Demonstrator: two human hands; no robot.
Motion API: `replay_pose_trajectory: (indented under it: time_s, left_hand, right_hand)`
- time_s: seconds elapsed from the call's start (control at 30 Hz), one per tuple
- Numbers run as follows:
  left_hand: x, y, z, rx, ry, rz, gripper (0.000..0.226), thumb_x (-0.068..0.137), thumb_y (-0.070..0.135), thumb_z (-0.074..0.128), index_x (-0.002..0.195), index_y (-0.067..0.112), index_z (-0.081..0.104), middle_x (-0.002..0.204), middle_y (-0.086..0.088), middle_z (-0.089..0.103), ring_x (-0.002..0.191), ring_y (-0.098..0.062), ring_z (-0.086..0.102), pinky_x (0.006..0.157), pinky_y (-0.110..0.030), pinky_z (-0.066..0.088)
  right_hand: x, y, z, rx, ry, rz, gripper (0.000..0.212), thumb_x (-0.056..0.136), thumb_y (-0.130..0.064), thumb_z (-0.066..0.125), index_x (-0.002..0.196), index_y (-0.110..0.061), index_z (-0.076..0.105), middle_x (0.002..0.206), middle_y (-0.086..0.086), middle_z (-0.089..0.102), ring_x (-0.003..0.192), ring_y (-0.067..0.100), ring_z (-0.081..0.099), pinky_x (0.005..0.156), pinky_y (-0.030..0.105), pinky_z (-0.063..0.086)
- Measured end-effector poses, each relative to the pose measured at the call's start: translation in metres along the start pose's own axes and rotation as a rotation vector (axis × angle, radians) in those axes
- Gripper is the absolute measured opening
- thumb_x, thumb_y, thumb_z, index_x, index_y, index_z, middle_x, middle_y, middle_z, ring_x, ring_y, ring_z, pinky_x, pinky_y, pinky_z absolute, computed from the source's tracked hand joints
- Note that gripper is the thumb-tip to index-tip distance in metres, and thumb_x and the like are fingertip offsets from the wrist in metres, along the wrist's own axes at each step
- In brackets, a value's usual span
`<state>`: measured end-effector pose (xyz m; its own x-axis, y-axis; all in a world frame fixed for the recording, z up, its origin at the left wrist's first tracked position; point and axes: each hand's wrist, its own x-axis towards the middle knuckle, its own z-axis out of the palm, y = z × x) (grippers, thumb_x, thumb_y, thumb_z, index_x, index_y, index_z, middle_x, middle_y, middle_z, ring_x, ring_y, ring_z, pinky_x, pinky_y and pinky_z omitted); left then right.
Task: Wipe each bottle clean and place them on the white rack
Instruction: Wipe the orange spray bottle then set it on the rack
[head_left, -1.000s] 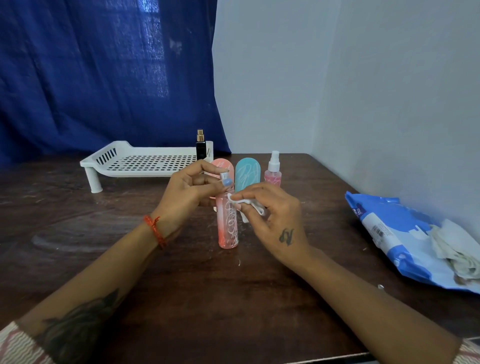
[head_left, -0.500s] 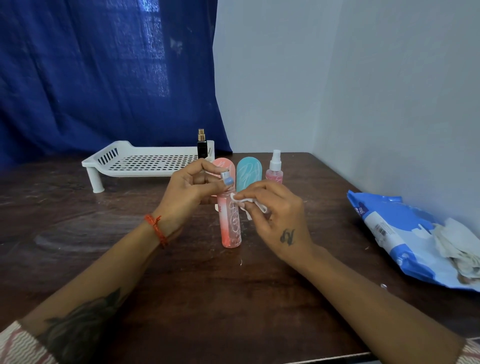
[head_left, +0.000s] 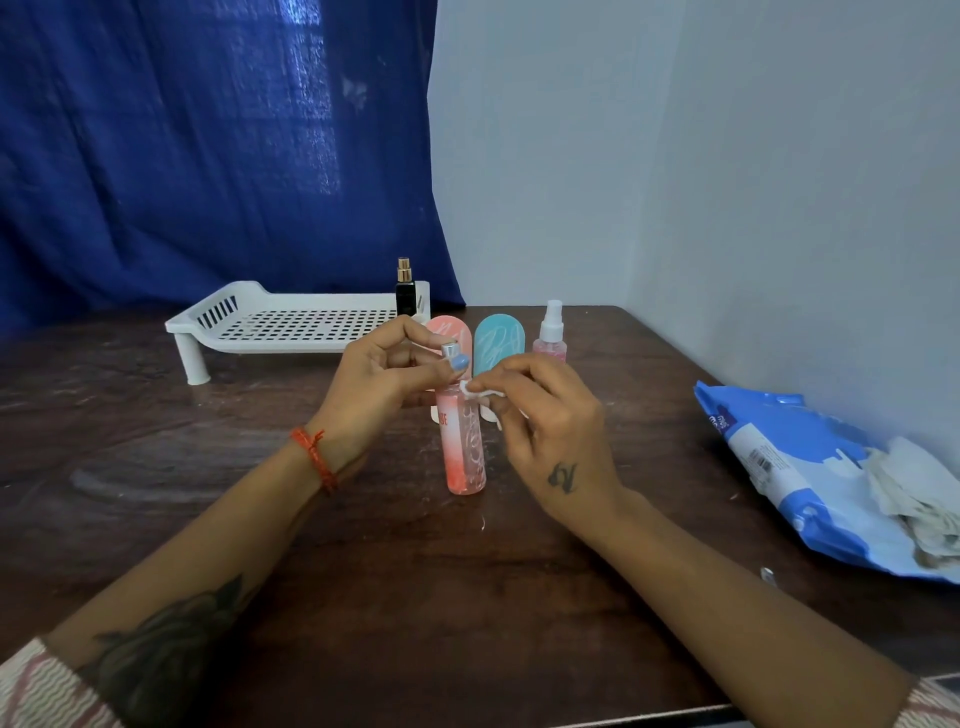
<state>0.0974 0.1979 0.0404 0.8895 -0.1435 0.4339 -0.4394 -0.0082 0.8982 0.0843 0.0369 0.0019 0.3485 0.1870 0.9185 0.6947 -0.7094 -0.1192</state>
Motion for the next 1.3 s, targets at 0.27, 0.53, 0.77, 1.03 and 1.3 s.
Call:
replay_pose_trajectory:
  time_s: [0.27,0.53,0.77,1.03,1.3]
  left_hand:
    - [-0.001,0.000,0.000,0.009,-0.003,0.015,0.016,0.079,-0.003,0.065,0.084,0.010,0.058,0.062,0.006,0.068,0.065,-0.006,0.067,0.058,-0.019,0.054]
    - [0.000,-0.001,0.000,-0.011,-0.005,-0.011,0.015,0.080,-0.003,0.064,0.084,0.010,0.058,0.064,0.004,0.070,0.067,-0.008,0.069,0.057,-0.020,0.053]
    - [0.000,-0.002,-0.003,-0.029,-0.001,-0.024,0.015,0.082,-0.002,0.063,0.085,0.011,0.057,0.067,0.002,0.070,0.066,-0.009,0.068,0.056,-0.020,0.053]
    - [0.000,-0.002,-0.003,-0.015,-0.004,-0.020,0.014,0.082,-0.001,0.063,0.085,0.011,0.057,0.068,0.002,0.071,0.067,-0.009,0.069,0.056,-0.021,0.054]
    - [0.000,-0.002,-0.003,-0.029,-0.005,-0.032,0.014,0.082,0.000,0.064,0.085,0.012,0.057,0.068,0.001,0.071,0.067,-0.009,0.069,0.056,-0.021,0.053]
  right_hand:
    - [0.004,-0.009,0.001,-0.119,-0.031,-0.144,0.027,0.087,-0.020,0.050,0.096,-0.005,0.071,0.093,0.013,0.067,0.087,0.021,0.062,0.077,0.026,0.050]
    - [0.002,0.006,0.001,0.011,-0.029,0.087,0.015,0.082,-0.004,0.061,0.092,-0.008,0.071,0.091,0.007,0.066,0.087,0.016,0.061,0.082,0.013,0.043]
    - [-0.002,-0.004,0.002,0.115,-0.081,-0.035,0.016,0.085,-0.006,0.057,0.094,-0.008,0.071,0.092,0.006,0.067,0.090,0.012,0.058,0.082,0.017,0.045]
    - [-0.002,0.001,0.003,0.083,-0.016,0.011,0.019,0.079,0.005,0.065,0.093,-0.008,0.071,0.090,0.009,0.064,0.087,0.012,0.058,0.078,0.015,0.047]
    - [-0.003,-0.001,0.000,0.084,-0.080,-0.042,0.011,0.082,-0.005,0.064,0.089,-0.007,0.071,0.087,0.007,0.065,0.085,0.009,0.056,0.078,0.012,0.045]
